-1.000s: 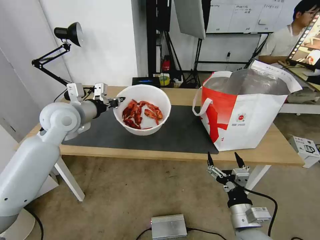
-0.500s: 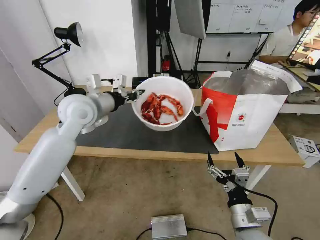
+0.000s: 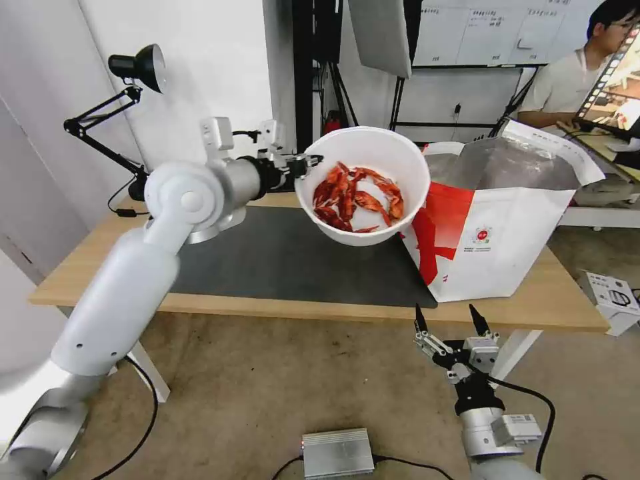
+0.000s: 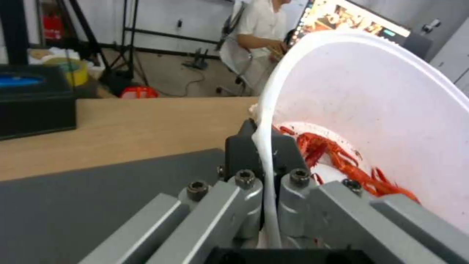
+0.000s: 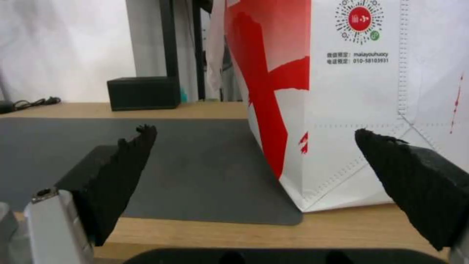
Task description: Pick up the trash from the table and place it into the takeout bag.
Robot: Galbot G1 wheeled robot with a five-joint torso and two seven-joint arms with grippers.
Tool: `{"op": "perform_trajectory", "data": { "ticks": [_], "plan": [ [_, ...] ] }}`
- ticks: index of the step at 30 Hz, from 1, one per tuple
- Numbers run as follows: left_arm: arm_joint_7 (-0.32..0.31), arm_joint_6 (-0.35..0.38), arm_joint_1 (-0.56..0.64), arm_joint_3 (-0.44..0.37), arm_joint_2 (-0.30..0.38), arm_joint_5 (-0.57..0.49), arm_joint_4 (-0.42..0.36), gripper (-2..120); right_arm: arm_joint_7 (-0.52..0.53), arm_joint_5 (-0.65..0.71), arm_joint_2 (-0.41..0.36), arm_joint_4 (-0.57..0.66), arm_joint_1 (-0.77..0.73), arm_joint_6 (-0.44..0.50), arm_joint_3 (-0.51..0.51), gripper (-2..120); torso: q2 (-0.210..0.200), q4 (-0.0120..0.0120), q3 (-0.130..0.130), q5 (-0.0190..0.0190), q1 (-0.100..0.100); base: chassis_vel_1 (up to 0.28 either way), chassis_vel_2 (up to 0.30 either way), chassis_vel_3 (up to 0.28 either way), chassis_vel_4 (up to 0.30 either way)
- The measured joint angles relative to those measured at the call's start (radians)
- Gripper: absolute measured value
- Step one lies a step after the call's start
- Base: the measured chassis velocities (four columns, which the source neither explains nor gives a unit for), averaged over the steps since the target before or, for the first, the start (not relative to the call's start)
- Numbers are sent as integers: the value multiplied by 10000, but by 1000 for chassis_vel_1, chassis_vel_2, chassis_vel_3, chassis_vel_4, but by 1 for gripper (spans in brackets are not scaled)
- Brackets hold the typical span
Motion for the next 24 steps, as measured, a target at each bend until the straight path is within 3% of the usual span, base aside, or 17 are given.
{"op": "perform_trajectory", "data": {
  "ticks": [10,24],
  "plan": [
    [-203,-4,-436,325,-594,-85,136,0,0,0,0,0,0,0,0,100,0,1,-2,0,0,0,0,0,0],
    [-408,-5,-1338,1084,-1710,-29,1071,0,0,-1,1,1,0,0,0,100,0,1,-1,0,0,0,0,0,0]
  ]
}}
